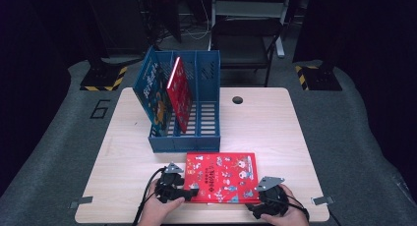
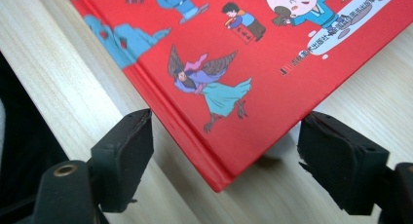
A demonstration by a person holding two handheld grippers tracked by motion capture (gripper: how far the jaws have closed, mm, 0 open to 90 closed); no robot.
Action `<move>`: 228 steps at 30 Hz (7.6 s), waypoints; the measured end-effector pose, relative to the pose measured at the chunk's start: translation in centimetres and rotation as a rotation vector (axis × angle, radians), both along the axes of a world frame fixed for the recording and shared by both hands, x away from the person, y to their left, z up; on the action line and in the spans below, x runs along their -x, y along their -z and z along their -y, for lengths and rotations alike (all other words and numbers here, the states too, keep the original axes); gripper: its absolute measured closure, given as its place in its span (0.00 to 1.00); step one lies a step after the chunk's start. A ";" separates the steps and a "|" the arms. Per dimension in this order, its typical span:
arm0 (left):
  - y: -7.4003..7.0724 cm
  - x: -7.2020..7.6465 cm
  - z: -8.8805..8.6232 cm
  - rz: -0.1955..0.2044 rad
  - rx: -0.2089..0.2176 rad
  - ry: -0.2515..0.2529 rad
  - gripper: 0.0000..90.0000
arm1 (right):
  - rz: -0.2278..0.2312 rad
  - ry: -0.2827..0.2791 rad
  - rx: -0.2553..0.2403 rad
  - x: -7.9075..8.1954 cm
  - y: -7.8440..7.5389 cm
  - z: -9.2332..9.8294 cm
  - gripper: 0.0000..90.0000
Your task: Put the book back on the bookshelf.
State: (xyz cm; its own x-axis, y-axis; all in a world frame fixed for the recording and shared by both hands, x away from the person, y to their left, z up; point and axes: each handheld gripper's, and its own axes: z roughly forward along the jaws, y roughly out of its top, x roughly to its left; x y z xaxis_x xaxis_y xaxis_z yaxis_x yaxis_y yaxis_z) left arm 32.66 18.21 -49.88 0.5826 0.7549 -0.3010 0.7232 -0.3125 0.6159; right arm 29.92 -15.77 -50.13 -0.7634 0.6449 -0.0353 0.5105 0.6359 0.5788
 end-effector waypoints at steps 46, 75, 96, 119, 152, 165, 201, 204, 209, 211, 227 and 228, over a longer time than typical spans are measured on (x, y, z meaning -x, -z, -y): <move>0.7 1.5 -2.0 -0.102 0.052 0.012 0.30 | -0.123 -0.020 -0.170 1.0 -1.0 1.1 0.78; 1.0 1.0 -1.8 -0.115 0.062 0.069 0.28 | -0.124 0.012 -0.165 1.3 -0.4 1.0 0.65; 1.1 0.2 -1.3 -0.136 0.090 0.096 0.24 | -0.109 0.009 -0.146 1.5 -0.3 1.0 0.66; 0.5 0.1 -1.8 -0.135 0.161 0.056 0.30 | -0.182 0.009 -0.247 1.3 -0.2 1.3 0.43; -2.2 0.7 -2.6 -0.068 0.169 0.019 0.42 | -0.118 -0.023 -0.086 2.0 0.0 -0.3 0.50; -3.6 1.1 -2.5 -0.057 0.232 0.042 0.48 | -0.150 -0.015 -0.133 1.8 0.1 -0.3 0.50; -5.5 2.2 -1.7 -0.103 0.139 0.094 0.44 | -0.190 -0.011 -0.222 1.5 0.5 -1.1 0.57; -5.7 2.3 -1.9 -0.104 0.139 0.094 0.45 | -0.191 -0.023 -0.224 1.5 0.4 -1.1 0.58; -5.8 2.2 -2.2 -0.112 0.135 0.088 0.45 | -0.186 -0.025 -0.219 1.5 0.4 -1.2 0.58; -5.9 2.1 -2.3 -0.116 0.132 0.080 0.45 | -0.194 -0.033 -0.222 1.5 0.4 -1.2 0.57; -6.8 2.2 -2.2 -0.095 0.124 0.083 0.50 | -0.201 0.006 -0.229 1.5 0.4 -1.9 0.57; -6.9 2.1 -2.2 -0.089 0.120 0.081 0.50 | -0.200 0.009 -0.229 1.5 0.4 -1.9 0.57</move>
State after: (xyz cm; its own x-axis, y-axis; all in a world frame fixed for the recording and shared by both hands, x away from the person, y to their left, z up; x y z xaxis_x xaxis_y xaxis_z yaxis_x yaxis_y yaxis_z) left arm 30.52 20.37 -42.95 0.6069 0.6623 -0.4394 0.7520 -0.2995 0.5872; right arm 28.43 -13.89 -50.54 -0.7346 0.6259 0.2620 0.6339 0.4954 0.5939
